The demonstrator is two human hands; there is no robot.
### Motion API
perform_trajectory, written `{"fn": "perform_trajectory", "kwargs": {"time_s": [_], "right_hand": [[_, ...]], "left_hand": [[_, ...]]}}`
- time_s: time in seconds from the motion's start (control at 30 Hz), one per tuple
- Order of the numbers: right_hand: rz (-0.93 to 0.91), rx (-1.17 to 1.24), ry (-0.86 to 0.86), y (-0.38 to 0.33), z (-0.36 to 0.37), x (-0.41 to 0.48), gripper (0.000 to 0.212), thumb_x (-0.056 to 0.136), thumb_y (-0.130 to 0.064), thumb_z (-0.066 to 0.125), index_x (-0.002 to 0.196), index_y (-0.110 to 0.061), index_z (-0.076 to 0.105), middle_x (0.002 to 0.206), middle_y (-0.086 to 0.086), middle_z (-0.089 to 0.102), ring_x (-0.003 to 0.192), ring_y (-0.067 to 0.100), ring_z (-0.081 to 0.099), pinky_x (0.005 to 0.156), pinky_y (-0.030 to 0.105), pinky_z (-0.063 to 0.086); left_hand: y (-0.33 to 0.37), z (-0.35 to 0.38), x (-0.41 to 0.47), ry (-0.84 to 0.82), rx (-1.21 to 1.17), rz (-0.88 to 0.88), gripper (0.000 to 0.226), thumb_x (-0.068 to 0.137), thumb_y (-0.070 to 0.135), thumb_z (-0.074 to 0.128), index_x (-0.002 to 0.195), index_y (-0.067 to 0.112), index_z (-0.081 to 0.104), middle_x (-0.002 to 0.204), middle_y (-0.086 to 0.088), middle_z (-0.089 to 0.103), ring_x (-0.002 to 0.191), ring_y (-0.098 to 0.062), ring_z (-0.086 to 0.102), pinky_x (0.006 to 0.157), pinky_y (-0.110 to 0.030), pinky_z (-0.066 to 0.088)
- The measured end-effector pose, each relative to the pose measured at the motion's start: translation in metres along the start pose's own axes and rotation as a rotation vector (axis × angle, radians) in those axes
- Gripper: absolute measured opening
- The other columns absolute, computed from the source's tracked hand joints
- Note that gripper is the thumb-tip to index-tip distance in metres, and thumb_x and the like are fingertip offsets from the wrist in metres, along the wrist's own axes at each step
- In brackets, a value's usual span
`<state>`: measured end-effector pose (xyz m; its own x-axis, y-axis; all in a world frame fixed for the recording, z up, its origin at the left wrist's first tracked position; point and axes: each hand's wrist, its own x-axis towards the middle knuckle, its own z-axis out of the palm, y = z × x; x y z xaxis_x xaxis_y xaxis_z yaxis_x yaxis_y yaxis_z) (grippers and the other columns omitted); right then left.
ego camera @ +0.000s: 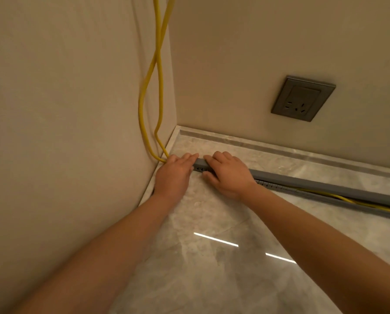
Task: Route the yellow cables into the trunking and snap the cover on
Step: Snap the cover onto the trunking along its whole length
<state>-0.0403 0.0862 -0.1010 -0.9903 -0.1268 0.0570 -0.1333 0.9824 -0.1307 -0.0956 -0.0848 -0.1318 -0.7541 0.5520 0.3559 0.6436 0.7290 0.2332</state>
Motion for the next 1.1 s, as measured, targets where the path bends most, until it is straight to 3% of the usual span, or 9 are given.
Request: {"fn": "perform_trajectory", "kwargs": {"time_s": [0.27, 0.53, 0.7, 0.87, 1.1], "right_hand": [[-0.004, -0.011, 0.046, -0.009, 0.002, 0.003, 0.038, 0.098, -0.029, 0.045, 0.132, -0.012, 0.051, 0.115, 0.007, 0.055, 0.104, 0.029, 0.050, 0.084, 0.041, 0.042], [-0.032, -0.048, 0.093, -0.009, 0.004, 0.003, 0.035, 0.094, -0.025, 0.054, 0.125, -0.009, 0.057, 0.105, 0.008, 0.060, 0.092, 0.030, 0.055, 0.073, 0.041, 0.047], [-0.046, -0.055, 0.121, -0.008, 0.007, 0.002, 0.041, 0.092, -0.025, 0.059, 0.129, -0.008, 0.057, 0.104, 0.006, 0.064, 0.088, 0.029, 0.059, 0.069, 0.040, 0.050], [-0.057, -0.058, 0.142, -0.008, 0.012, 0.001, 0.042, 0.093, -0.024, 0.057, 0.132, -0.009, 0.054, 0.109, 0.005, 0.064, 0.091, 0.029, 0.059, 0.071, 0.040, 0.050], [-0.025, -0.025, 0.038, -0.004, 0.009, 0.003, 0.051, 0.096, -0.036, 0.043, 0.143, -0.018, 0.040, 0.124, 0.001, 0.054, 0.106, 0.025, 0.050, 0.087, 0.039, 0.044]], "left_hand": [[-0.005, 0.002, 0.002, 0.074, 0.107, 0.083, 0.043, 0.084, 0.010, 0.068, 0.126, 0.016, 0.061, 0.107, 0.005, 0.069, 0.077, -0.022, 0.058, 0.054, -0.030, 0.047], [-0.009, 0.011, 0.002, 0.098, 0.200, 0.112, 0.054, 0.076, 0.006, 0.075, 0.127, 0.015, 0.061, 0.119, 0.002, 0.067, 0.081, -0.021, 0.061, 0.051, -0.028, 0.049], [-0.008, 0.009, 0.002, 0.081, 0.150, 0.109, 0.044, 0.085, 0.025, 0.071, 0.126, 0.015, 0.062, 0.128, -0.001, 0.063, 0.085, -0.023, 0.061, 0.053, -0.030, 0.054], [-0.004, 0.008, 0.002, 0.081, 0.195, 0.099, 0.036, 0.086, 0.024, 0.068, 0.121, 0.014, 0.064, 0.108, 0.002, 0.069, 0.077, -0.023, 0.060, 0.046, -0.030, 0.047], [0.005, -0.001, 0.002, -0.007, 0.173, 0.008, 0.037, 0.093, 0.026, 0.058, 0.128, 0.018, 0.059, 0.115, 0.005, 0.066, 0.086, -0.022, 0.058, 0.056, -0.032, 0.047]]}}
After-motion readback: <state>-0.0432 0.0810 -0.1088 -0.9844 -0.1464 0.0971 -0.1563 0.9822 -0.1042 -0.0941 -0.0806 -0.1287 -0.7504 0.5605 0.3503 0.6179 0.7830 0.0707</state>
